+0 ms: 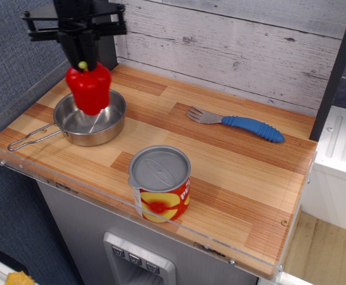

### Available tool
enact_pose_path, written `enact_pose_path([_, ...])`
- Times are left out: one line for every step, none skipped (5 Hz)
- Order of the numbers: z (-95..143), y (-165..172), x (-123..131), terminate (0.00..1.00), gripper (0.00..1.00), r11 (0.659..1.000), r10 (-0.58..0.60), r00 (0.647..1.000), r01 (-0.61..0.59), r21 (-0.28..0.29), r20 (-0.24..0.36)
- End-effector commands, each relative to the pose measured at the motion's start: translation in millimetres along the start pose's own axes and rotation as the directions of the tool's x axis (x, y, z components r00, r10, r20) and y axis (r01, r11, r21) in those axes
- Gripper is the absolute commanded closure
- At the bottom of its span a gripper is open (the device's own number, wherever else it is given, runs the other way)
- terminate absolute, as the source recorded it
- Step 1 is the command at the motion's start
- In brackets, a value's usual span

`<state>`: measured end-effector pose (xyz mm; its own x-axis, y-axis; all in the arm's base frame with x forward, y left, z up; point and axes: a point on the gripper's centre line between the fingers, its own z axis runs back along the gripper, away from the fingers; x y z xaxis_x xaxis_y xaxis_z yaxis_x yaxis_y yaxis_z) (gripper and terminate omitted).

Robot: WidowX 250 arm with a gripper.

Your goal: Place the red pepper in the silver pot.

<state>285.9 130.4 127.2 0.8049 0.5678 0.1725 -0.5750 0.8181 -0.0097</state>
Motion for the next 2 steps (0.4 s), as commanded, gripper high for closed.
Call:
enact_pose_path([-17.0,15.7,11.6,0.0,1.0,0.997,0.069,0.998,-0.069,0.017,0.004])
enact_pose_path([-29.1,19.2,18.0,0.0,1.0,0.996,0.086,0.996,-0.086,0.035,0.003])
